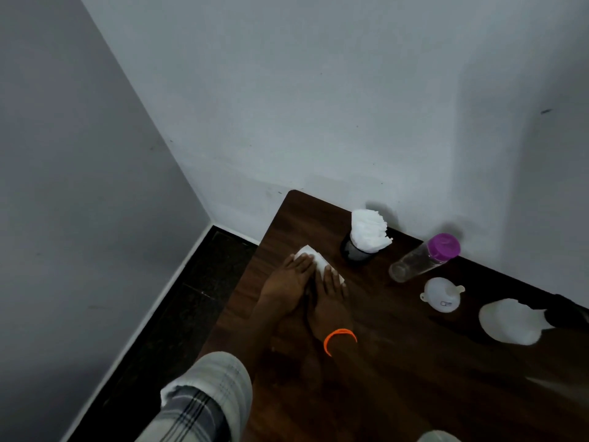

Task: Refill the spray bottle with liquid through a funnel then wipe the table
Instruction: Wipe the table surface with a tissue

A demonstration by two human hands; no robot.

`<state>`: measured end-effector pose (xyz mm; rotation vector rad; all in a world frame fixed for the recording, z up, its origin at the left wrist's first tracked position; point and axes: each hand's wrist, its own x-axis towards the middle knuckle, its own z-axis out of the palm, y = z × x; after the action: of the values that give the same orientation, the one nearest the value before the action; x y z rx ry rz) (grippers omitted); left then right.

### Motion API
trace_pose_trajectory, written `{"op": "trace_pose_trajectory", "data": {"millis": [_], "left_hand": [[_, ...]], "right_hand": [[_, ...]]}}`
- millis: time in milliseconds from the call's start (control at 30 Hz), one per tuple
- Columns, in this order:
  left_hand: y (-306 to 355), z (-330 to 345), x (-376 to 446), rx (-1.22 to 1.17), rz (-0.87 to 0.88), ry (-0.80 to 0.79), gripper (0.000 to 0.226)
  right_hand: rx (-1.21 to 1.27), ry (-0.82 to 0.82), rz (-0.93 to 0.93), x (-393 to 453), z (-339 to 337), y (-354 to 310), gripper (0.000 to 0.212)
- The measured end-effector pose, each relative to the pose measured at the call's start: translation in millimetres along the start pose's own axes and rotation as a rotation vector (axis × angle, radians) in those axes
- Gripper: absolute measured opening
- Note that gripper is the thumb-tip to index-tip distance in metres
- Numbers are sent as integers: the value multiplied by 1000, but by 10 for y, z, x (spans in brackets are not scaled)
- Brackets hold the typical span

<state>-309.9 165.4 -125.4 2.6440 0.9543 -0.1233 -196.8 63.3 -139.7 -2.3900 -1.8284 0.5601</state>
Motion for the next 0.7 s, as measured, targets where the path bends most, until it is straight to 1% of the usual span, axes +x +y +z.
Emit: {"op": "trace_pose_trajectory", "data": {"millis": [133, 200, 300, 500, 633, 700], "left_hand": [[-189, -74, 96, -40, -71, 26, 56], [-268, -80, 18, -99, -109, 66, 55], [-376, -89, -186, -123, -169, 67, 56], [-525, 38, -728, -187, -266, 113, 56], [-537, 148, -1177, -194, -271, 115, 66], [-512, 187, -1423, -202, -280, 129, 66]], "right_hand": [[1, 50, -18, 327, 63, -63, 66], [-5, 45, -46, 404, 106, -140, 65], [-18, 41, -98, 393, 150, -283, 66], [-25, 42, -229, 114, 303, -592, 66], [-10, 49, -299, -213, 401, -759, 65], [-16, 33, -334, -402, 449, -821, 65]]}}
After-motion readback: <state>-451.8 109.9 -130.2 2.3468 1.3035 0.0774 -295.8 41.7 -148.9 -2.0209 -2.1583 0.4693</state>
